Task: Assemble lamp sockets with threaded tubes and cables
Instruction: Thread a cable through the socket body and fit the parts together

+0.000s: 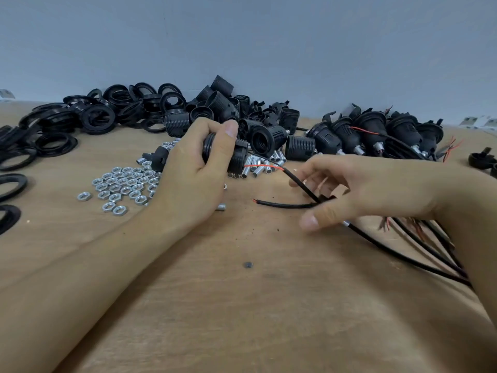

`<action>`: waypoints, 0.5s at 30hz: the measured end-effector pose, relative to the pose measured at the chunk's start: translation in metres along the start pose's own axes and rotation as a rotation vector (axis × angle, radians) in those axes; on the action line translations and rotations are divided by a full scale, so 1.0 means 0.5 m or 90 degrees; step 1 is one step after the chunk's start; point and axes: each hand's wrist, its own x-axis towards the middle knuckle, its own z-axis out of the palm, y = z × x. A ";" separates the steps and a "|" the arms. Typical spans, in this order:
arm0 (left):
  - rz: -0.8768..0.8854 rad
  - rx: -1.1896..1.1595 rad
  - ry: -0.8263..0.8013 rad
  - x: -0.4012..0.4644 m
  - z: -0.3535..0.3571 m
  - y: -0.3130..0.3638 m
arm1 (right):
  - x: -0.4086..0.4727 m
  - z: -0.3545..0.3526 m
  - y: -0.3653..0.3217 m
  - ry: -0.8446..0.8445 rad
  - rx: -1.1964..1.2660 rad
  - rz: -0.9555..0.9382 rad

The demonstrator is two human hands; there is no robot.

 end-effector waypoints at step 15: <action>0.106 -0.016 -0.067 -0.007 -0.003 0.010 | 0.005 0.019 -0.036 0.257 0.220 -0.158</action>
